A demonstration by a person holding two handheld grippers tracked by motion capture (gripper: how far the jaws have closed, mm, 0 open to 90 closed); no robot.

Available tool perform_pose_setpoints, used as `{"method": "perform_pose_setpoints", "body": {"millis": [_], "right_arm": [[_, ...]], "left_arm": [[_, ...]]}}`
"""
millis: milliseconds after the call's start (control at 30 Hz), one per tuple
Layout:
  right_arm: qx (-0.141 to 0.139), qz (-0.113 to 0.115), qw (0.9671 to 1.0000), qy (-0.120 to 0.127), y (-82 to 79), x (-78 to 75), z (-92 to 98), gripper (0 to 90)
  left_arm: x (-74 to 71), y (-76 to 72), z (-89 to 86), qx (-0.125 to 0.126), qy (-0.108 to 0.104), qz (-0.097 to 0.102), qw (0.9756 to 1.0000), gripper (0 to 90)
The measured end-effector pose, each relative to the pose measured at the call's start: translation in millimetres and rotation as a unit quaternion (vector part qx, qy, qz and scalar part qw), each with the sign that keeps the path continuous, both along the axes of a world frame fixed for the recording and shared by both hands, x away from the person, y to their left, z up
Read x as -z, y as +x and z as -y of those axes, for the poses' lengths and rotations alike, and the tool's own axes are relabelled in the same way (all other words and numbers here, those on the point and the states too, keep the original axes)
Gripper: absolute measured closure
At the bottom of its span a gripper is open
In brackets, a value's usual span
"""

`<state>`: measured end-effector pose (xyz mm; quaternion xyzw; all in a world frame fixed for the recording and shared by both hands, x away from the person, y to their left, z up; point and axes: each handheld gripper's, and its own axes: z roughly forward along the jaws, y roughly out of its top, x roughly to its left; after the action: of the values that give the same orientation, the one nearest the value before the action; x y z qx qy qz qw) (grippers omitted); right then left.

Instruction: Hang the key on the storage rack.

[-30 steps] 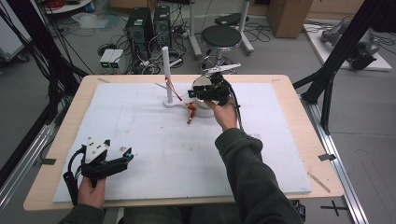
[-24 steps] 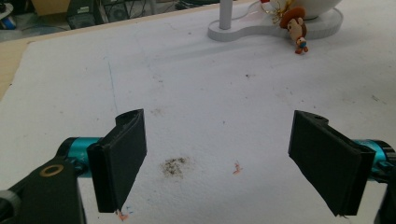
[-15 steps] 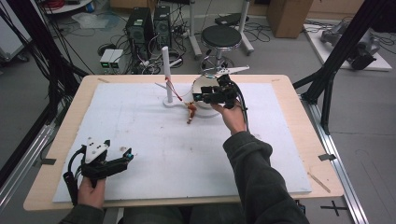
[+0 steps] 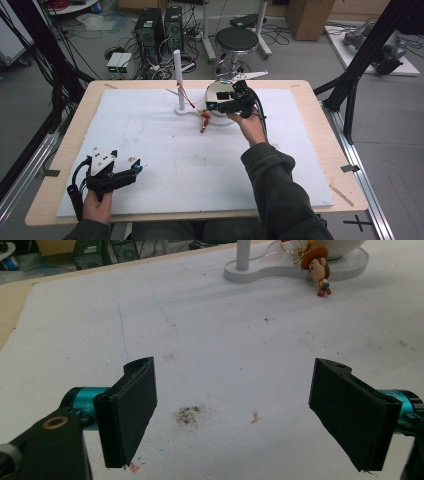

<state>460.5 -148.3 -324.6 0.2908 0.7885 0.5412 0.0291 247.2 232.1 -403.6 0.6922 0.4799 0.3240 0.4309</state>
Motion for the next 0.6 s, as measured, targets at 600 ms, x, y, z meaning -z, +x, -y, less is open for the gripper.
{"method": "perform_pose_setpoints", "body": {"millis": [600], "right_arm": [[0.012,0.002,0.9999,-0.006,-14.4,7.0,15.9,11.9]], "left_arm": [[-0.3,-2.0,0.1,0.0,-0.001,0.0,1.0,19.7]]}}
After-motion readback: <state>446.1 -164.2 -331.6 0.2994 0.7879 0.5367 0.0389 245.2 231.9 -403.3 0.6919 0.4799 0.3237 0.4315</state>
